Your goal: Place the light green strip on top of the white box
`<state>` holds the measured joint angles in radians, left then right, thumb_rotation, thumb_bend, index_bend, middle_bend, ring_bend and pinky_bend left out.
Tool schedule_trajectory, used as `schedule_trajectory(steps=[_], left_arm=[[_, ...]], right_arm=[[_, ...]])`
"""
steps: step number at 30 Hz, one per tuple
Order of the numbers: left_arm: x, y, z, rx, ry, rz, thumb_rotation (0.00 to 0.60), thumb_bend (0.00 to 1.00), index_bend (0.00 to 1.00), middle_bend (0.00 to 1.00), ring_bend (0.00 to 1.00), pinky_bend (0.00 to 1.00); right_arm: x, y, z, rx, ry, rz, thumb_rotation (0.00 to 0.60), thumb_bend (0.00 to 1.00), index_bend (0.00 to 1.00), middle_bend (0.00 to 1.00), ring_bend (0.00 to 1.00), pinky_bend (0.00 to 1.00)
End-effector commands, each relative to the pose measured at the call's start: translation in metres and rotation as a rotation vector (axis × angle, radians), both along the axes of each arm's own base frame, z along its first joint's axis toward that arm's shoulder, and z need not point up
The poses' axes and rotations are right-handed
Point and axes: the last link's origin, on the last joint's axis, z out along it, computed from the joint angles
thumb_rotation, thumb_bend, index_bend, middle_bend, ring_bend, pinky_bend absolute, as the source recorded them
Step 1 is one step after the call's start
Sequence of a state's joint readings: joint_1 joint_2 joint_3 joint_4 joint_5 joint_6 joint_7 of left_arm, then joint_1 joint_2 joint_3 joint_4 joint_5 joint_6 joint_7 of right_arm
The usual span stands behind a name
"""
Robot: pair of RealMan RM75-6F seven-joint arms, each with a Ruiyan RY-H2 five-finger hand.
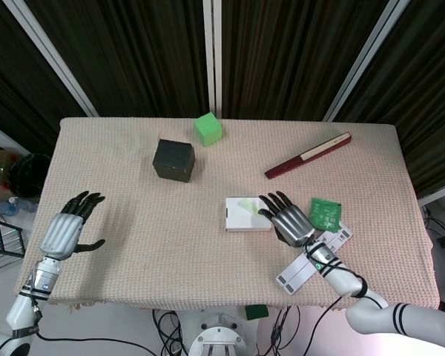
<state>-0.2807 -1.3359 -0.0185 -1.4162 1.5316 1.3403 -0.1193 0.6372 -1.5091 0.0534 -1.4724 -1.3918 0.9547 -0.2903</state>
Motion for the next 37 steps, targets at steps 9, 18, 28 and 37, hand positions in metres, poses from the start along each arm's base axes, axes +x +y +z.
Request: schedule_trajectory(steps=[9,18,28,37], left_arm=[[-0.003,-0.002,0.004,0.01,0.001,0.007,0.589,0.1,0.12,0.1,0.03,0.14],[-0.003,-0.011,0.016,0.058,0.01,-0.012,0.59,0.1,0.12,0.1,0.03,0.14],[-0.028,-0.041,0.024,0.111,0.143,0.051,0.31,0.0,0.12,0.1,0.01,0.14],[-0.032,-0.056,0.029,0.145,0.137,0.058,0.118,0.0,0.12,0.09,0.0,0.13]], right_arm=[[0.002,0.001,0.005,-0.013,-0.031,-0.005,0.6,1.0,0.25,0.0,0.0,0.0],[-0.044,0.017,0.065,-0.223,-0.149,-0.079,0.6,1.0,0.03,0.0,0.0,0.0],[-0.164,0.079,0.144,-0.406,-0.093,-0.512,0.404,0.0,0.0,0.0,0.0,0.0],[-0.185,0.128,0.165,-0.532,-0.122,-0.467,0.37,0.0,0.0,0.0,0.0,0.0]])
